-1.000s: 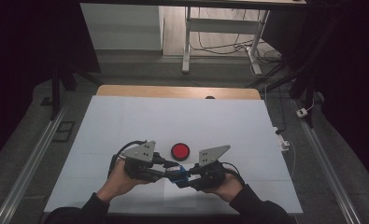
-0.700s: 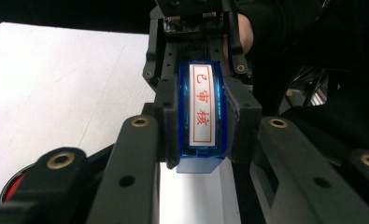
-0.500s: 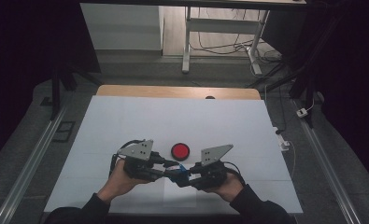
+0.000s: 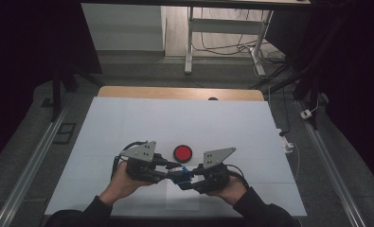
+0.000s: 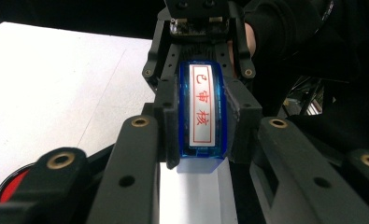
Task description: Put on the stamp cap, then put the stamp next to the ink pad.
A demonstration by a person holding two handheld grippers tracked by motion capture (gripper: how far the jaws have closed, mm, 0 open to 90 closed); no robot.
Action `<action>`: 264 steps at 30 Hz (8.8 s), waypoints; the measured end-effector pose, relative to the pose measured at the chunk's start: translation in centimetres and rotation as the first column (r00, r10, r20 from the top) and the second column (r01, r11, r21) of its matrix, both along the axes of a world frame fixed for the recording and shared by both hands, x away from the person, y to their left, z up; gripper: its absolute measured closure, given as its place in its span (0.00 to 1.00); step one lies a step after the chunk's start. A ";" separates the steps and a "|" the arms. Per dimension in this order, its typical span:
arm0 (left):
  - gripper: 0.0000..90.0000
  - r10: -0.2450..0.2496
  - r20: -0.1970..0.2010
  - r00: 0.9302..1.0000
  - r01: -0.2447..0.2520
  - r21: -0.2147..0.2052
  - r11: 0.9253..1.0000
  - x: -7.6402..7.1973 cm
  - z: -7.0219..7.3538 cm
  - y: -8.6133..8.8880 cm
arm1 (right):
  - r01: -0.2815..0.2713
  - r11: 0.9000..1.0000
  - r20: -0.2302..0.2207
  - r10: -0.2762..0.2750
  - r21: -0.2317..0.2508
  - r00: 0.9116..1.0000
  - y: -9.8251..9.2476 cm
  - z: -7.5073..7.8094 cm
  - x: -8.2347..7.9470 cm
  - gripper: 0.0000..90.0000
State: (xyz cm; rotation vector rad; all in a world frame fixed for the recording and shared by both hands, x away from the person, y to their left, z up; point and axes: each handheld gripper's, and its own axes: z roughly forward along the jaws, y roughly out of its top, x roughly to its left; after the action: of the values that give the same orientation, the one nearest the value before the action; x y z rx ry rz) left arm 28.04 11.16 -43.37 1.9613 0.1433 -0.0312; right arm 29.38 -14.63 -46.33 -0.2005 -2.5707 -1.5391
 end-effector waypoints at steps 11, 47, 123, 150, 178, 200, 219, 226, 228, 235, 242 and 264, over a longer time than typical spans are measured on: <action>0.78 0.033 0.006 0.999 -0.033 0.027 0.999 0.0 0.2 0.2 | 0.062 0.998 0.020 -0.062 -0.027 0.998 -0.4 0.3 -0.1 0.59; 0.78 0.143 -0.030 0.989 -0.140 0.083 0.987 0.6 0.3 1.3 | 0.327 0.936 0.075 -0.319 -0.130 0.945 -3.7 1.1 -2.1 0.25; 0.78 0.565 -0.008 0.825 -0.539 0.293 0.790 4.7 -3.0 6.7 | 0.682 0.701 0.141 -0.668 -0.209 0.731 -13.4 0.7 -5.4 0.00; 0.78 0.656 0.016 0.754 -0.615 0.367 0.698 6.9 -5.9 7.9 | 0.660 0.711 0.153 -0.643 -0.243 0.750 -13.0 0.6 -5.3 0.00; 0.66 0.657 -0.025 0.753 -0.587 0.427 0.688 7.5 -7.0 7.7 | 0.658 0.711 0.156 -0.641 -0.248 0.751 -12.9 0.5 -5.3 0.01; 0.27 0.649 -0.094 0.755 -0.574 0.386 0.723 5.7 -4.9 8.1 | 0.656 0.713 0.150 -0.641 -0.248 0.753 -12.9 0.6 -5.3 0.01; 0.07 0.653 -0.145 0.744 -0.582 0.339 0.739 2.1 -3.4 8.8 | 0.651 0.721 0.125 -0.641 -0.239 0.757 -13.1 0.6 -5.1 0.00; 0.05 0.656 -0.166 0.737 -0.594 0.305 0.744 0.1 -3.1 9.9 | 0.661 0.713 0.111 -0.656 -0.233 0.747 -13.2 0.6 -5.0 0.00; 0.04 0.655 -0.172 0.736 -0.596 0.295 0.747 -0.4 -3.0 10.3 | 0.663 0.712 0.110 -0.658 -0.234 0.745 -13.3 0.6 -5.0 0.00; 0.02 0.649 -0.179 0.739 -0.597 0.272 0.755 -2.4 -2.8 11.2 | 0.664 0.710 0.105 -0.660 -0.235 0.744 -13.3 0.6 -5.0 0.00; 0.00 0.646 -0.175 0.743 -0.598 0.259 0.758 -4.3 -2.9 11.9 | 0.664 0.709 0.109 -0.660 -0.237 0.744 -13.2 0.6 -4.9 0.00; 0.00 0.719 -0.123 0.685 -0.655 0.330 0.680 -8.7 -4.2 14.6 | 0.666 0.706 0.110 -0.662 -0.240 0.741 -13.2 0.6 -5.0 0.00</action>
State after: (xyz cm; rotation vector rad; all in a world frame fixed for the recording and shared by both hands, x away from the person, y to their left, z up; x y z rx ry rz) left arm 19.38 25.72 -47.59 2.0356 1.1123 0.2641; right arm 24.42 -27.86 -45.74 -1.2875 -2.8707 -1.3238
